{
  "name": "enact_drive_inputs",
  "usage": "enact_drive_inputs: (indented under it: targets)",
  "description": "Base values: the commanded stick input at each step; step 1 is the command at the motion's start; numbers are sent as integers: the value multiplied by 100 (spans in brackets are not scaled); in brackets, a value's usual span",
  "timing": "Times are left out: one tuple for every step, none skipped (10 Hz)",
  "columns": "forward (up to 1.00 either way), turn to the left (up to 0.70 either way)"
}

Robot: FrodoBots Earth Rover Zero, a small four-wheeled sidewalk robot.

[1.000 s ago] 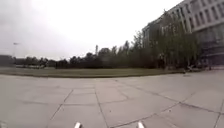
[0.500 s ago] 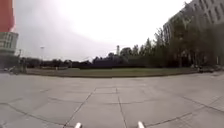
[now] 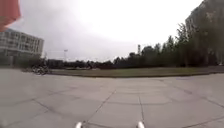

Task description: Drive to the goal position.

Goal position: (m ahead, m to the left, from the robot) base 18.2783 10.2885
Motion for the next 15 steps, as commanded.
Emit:
enact_drive_inputs:
  targets:
    - [0, 50]
    - [0, 50]
    - [0, 50]
    - [0, 50]
    - [0, 50]
    - [0, 50]
    - [0, 50]
    - [0, 50]
    - [0, 50]
    - [13, 6]
    - [49, 25]
    - [50, 25]
    - [50, 7]
    - [50, 0]
    - [50, 0]
